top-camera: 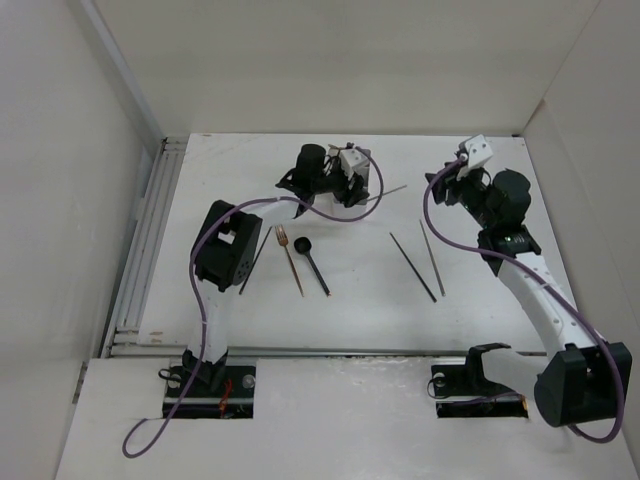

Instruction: Sort the eating utensils into containers

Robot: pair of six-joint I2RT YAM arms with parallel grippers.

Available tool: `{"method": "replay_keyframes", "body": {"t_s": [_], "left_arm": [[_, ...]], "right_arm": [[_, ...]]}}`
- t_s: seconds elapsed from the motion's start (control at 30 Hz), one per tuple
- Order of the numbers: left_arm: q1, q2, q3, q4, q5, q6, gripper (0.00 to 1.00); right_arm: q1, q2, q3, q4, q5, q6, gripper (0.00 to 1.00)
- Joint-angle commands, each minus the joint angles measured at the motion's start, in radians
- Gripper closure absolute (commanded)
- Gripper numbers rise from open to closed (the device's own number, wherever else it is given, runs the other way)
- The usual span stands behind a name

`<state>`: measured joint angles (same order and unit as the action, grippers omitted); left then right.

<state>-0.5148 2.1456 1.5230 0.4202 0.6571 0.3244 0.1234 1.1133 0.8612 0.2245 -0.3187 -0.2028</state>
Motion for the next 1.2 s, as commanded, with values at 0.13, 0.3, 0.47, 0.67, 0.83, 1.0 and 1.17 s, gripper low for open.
{"method": "replay_keyframes", "body": {"t_s": [0.13,0.3,0.47,0.67,0.83,1.0,1.17], "left_arm": [[0.024,-0.079,0.058,-0.027,0.049,-0.077,0.37],[0.042,-0.113,0.176,-0.157,0.004,-0.111,0.33],[0.077,-0.164,0.253,-0.274,-0.063,-0.192,0.32],[0.180,-0.250,0.313,-0.449,-0.263,-0.285,0.31],[0.245,-0.354,0.240,-0.540,-0.398,-0.274,0.31],[0.324,-0.415,0.207,-0.693,-0.490,-0.274,0.30],[0.418,-0.475,0.105,-0.715,-0.533,-0.298,0.30]], "right_arm": [[-0.008,0.014,0.091,-0.218,0.139,-0.014,0.37],[-0.031,0.162,0.215,-0.523,0.201,0.087,0.36],[-0.083,0.391,0.344,-0.694,0.158,0.149,0.45],[-0.084,0.531,0.385,-0.661,0.178,0.206,0.52],[-0.036,0.568,0.386,-0.660,0.257,0.194,0.57],[0.033,0.589,0.337,-0.680,0.334,0.218,0.59],[0.100,0.615,0.291,-0.689,0.379,0.285,0.59]]}}
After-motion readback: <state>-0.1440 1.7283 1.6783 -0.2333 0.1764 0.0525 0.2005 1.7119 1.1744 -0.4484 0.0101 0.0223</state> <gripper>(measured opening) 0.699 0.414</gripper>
